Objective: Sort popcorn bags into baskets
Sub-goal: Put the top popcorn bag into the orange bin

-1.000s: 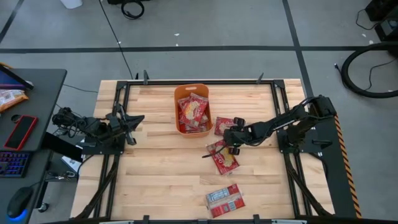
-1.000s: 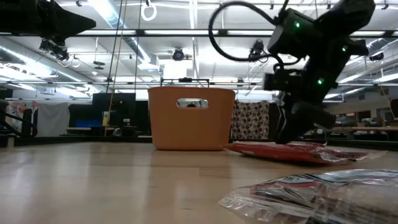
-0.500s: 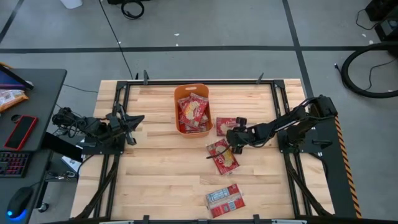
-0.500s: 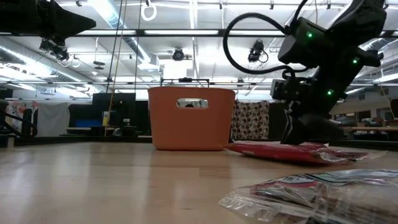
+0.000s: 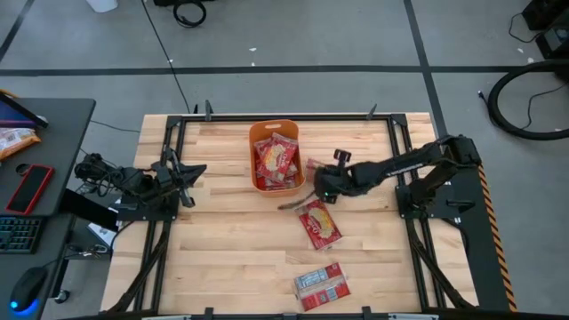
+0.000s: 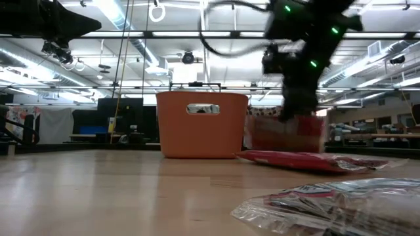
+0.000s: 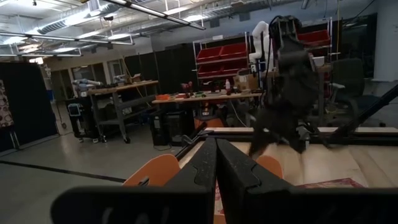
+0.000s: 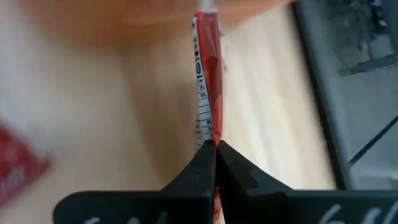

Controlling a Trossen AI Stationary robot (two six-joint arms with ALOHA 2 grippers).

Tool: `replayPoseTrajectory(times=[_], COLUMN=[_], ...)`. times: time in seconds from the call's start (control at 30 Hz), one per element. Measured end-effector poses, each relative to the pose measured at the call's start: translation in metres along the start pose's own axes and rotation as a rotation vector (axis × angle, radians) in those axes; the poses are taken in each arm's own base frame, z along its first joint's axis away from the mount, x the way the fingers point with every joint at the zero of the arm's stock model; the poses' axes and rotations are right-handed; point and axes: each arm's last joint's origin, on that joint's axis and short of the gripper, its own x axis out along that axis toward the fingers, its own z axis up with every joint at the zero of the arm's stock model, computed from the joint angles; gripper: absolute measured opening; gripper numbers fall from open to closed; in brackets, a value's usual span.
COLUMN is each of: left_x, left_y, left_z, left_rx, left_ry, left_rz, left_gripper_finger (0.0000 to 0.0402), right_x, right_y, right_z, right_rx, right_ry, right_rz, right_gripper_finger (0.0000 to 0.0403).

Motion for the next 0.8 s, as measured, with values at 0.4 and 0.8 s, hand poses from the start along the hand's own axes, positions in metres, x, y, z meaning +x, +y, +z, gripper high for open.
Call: replayPoseTrajectory(times=[0.4, 0.8], left_x=[0.0, 0.0], left_y=[0.0, 0.0], left_z=[0.0, 0.0], left_rx=[-0.001, 0.0], left_ry=[0.0, 0.0], left_rz=[0.0, 0.0], left_gripper_finger=[0.0013, 0.0013], right_x=[-0.035, -0.006], right_y=[-0.046, -0.024], right_z=[0.079, 0.115], right_rx=[0.069, -0.499], right_ry=[-0.259, -0.556], right_rz=[-0.06, 0.019], right_gripper_finger=[0.0004, 0.0004])
